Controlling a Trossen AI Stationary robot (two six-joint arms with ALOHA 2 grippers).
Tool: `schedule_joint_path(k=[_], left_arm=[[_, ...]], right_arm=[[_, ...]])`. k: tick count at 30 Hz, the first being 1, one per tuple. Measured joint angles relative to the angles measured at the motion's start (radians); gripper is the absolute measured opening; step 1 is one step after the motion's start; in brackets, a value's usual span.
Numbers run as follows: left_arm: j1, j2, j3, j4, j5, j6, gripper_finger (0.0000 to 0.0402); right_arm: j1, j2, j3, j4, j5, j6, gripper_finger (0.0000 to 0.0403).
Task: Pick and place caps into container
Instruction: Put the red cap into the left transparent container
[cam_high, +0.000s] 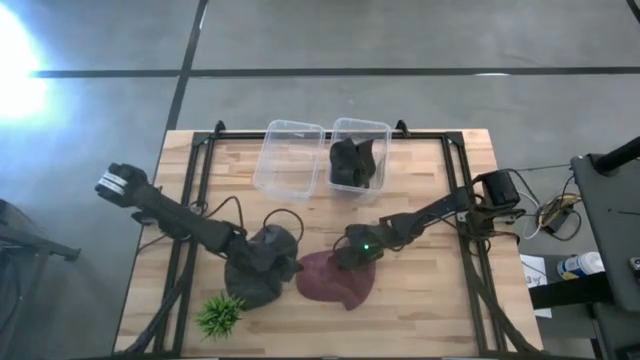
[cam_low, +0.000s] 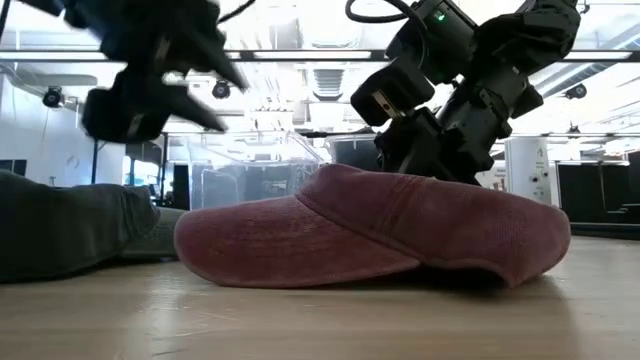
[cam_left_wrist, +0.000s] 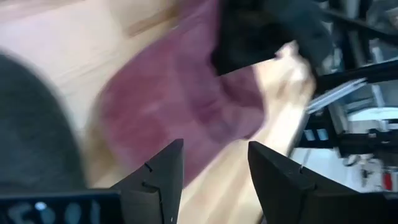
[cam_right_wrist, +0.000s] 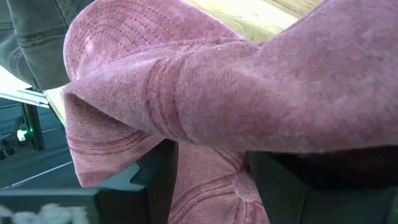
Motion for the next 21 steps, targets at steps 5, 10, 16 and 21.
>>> schedule_joint_path(k=[5, 10, 16, 21], left_arm=[[0.000, 0.078, 0.011, 0.014, 0.048, -0.029, 0.0172], [-0.003, 0.194, 0.013, 0.059, 0.113, -0.103, 0.0171], [-0.003, 0.258, 0.015, 0.144, 0.094, -0.176, 0.0171], [-0.006, 0.260, 0.015, 0.139, 0.081, -0.198, 0.0171]], right_arm=[[0.000, 0.000, -0.007, 0.005, 0.002, -0.011, 0.0192], [0.004, -0.004, -0.027, 0.012, 0.003, -0.008, 0.0192], [0.023, -0.004, -0.040, 0.010, 0.000, 0.010, 0.0192], [0.038, -0.004, -0.040, -0.005, -0.003, 0.025, 0.0192]])
